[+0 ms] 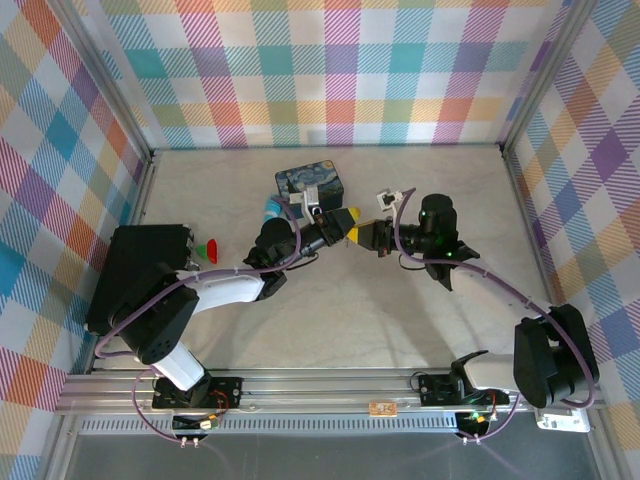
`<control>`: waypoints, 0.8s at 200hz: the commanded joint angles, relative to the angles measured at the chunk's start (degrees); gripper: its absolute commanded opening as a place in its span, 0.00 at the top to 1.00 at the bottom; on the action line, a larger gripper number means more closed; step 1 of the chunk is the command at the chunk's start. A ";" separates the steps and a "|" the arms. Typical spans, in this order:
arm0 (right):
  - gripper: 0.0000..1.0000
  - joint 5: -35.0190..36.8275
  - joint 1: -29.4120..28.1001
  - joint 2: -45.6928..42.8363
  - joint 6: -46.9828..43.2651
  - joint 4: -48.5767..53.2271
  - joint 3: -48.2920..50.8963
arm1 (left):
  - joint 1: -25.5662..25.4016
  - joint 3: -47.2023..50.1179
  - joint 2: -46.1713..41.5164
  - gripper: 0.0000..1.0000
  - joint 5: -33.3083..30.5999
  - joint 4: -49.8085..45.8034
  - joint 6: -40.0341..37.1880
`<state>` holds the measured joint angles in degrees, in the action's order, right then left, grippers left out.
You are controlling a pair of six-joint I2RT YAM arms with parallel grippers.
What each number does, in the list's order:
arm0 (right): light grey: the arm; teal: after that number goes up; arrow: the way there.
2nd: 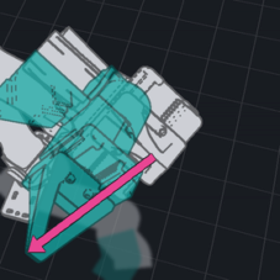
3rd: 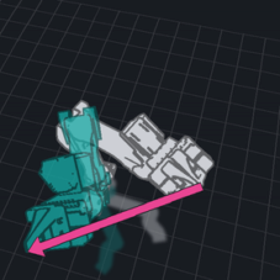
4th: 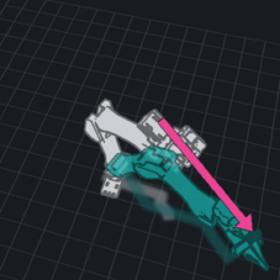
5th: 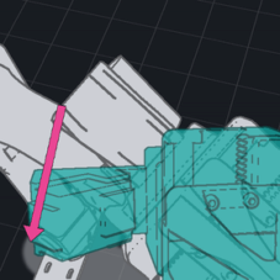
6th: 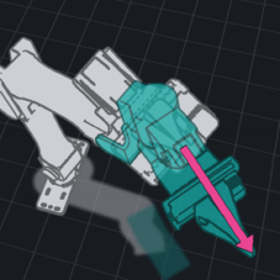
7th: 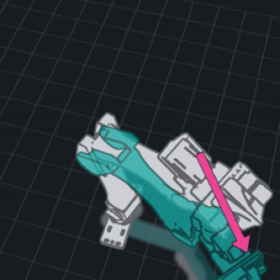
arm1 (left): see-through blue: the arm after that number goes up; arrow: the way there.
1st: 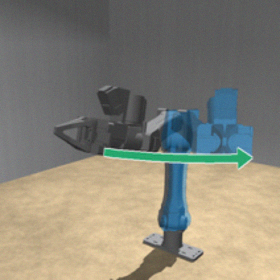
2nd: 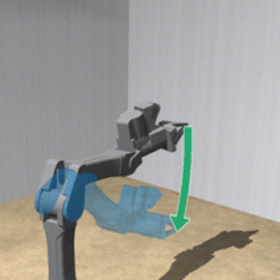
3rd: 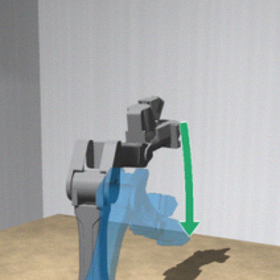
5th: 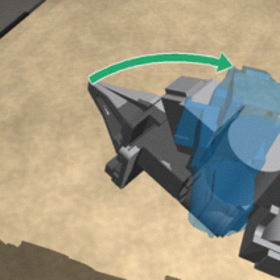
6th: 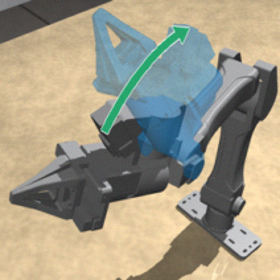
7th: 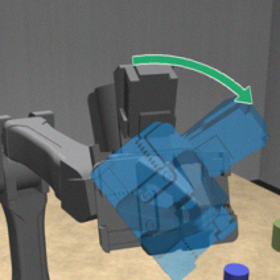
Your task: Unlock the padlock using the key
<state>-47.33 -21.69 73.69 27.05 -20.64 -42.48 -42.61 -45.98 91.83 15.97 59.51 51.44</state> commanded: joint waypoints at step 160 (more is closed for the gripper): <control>1.00 -3.11 0.32 2.34 -31.44 38.01 -18.82 | 5.35 -6.14 -16.56 0.26 9.17 -37.44 -22.61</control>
<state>-44.51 -21.69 73.78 -0.62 11.00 -58.02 -37.19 -47.44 73.71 15.73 23.14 36.01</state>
